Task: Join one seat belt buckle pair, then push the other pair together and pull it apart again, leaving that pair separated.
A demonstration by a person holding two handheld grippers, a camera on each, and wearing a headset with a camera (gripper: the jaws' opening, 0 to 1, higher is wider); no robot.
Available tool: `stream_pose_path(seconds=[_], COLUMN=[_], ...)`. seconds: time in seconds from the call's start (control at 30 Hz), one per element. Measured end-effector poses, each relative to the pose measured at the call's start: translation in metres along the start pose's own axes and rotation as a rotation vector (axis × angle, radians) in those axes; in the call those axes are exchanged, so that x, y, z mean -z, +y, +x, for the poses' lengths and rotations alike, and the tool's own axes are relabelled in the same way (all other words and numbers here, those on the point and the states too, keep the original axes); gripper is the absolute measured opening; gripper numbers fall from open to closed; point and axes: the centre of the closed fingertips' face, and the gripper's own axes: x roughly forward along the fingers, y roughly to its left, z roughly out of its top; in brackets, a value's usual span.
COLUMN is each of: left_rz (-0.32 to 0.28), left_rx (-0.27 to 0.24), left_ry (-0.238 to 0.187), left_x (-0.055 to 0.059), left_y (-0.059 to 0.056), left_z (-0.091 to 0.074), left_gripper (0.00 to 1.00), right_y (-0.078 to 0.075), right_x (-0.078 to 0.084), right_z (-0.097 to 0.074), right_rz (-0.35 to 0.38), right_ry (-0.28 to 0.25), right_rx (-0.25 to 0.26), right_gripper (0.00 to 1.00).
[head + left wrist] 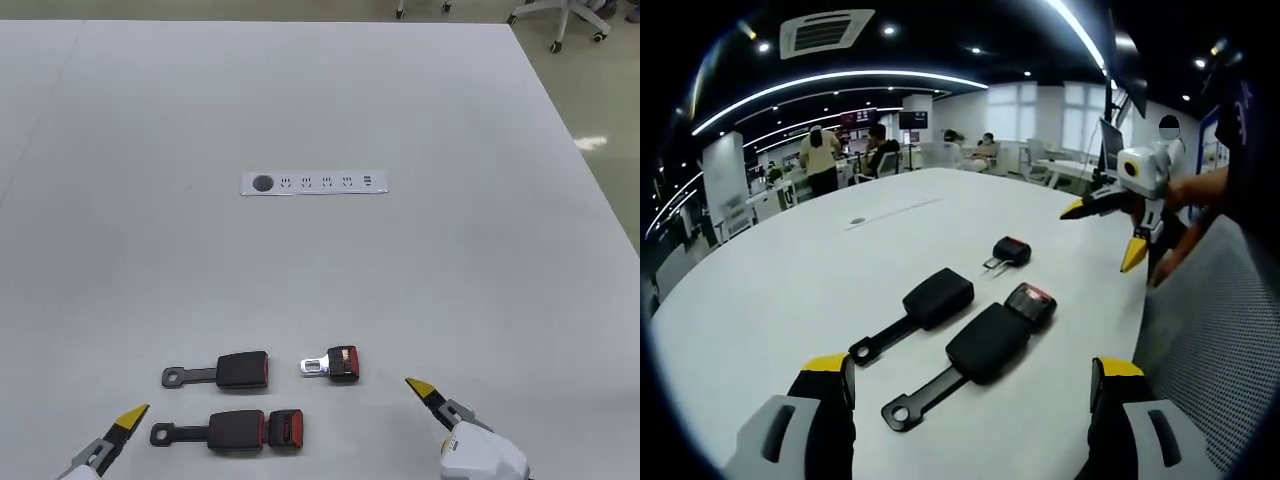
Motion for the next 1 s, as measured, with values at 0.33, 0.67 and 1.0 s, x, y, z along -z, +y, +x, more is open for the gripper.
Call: stream_pose_path(seconds=[0.33,0.67,1.0], left_rz=[0.001,0.0,-0.001], left_rx=[0.001,0.003,0.002], left_ry=[-0.006,-0.003,-0.009], left_x=[-0.0016,-0.0038,-0.0026], left_y=[-0.0005,-0.0025,-0.0011], left_z=[0.0003,0.0001,0.0003], left_gripper=[1.0,1.0,1.0], right_y=[-0.0004,-0.001,-0.0024], right_x=[0.0007,0.0005,0.0002], right_z=[0.0002,0.001,0.0004], right_rz=[0.0,0.0,-0.003], right_ry=[0.004,0.007,0.004], right_rx=[-0.001,-0.003,-0.002], right_gripper=[0.99,0.98,0.98])
